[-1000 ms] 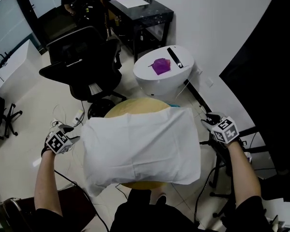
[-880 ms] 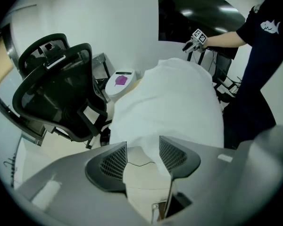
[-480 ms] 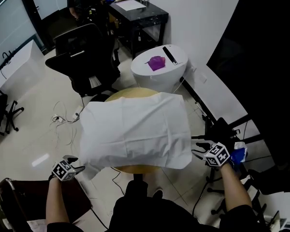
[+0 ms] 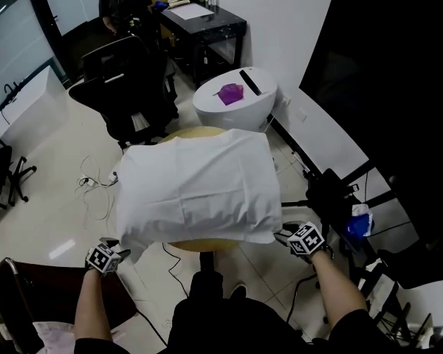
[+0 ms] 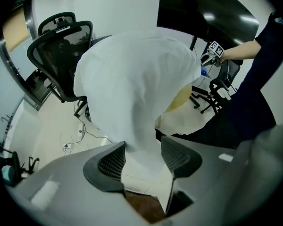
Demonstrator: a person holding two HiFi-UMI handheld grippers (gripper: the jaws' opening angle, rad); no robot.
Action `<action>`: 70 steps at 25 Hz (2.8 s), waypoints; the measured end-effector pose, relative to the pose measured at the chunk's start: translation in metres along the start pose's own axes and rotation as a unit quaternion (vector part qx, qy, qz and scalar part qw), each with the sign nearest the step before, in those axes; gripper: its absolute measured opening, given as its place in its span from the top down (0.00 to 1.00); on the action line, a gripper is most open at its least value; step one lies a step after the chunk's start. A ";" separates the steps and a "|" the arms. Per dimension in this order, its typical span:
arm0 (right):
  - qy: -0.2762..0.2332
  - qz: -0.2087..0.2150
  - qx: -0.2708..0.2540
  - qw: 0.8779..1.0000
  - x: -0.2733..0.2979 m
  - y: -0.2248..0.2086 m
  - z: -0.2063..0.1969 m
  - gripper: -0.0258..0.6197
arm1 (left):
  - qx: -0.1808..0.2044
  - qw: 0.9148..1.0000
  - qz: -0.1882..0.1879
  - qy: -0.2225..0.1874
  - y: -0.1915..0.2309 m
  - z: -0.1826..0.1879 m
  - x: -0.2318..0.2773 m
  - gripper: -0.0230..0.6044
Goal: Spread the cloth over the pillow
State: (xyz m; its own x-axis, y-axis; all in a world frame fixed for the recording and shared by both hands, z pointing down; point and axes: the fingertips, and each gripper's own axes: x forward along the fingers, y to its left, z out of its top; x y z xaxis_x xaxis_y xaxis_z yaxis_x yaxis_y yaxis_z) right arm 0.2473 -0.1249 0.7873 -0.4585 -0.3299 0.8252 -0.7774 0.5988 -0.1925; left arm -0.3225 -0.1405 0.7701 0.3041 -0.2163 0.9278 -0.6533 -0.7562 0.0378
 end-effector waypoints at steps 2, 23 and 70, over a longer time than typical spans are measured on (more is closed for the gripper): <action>-0.012 -0.015 -0.018 1.000 0.001 0.007 0.005 0.82 | 0.010 1.000 0.017 0.008 0.000 0.003 0.001 0.68; 0.056 -0.219 -0.283 0.932 -0.014 0.070 0.016 0.79 | -0.004 0.996 0.066 0.057 0.011 -0.020 0.003 0.96; -0.203 -0.030 0.050 0.978 -0.039 0.092 0.179 0.72 | 0.289 0.930 -0.065 -0.219 -0.284 0.347 0.043 0.96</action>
State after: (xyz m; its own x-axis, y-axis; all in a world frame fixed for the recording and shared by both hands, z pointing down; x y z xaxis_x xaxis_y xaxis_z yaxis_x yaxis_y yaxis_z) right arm 0.1168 -0.1875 0.6419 -0.5283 -0.6365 0.5620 -0.8367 0.5026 -0.2174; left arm 0.1169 -0.1491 0.6708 0.6906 -0.2356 0.6838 -0.1483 -0.9715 -0.1849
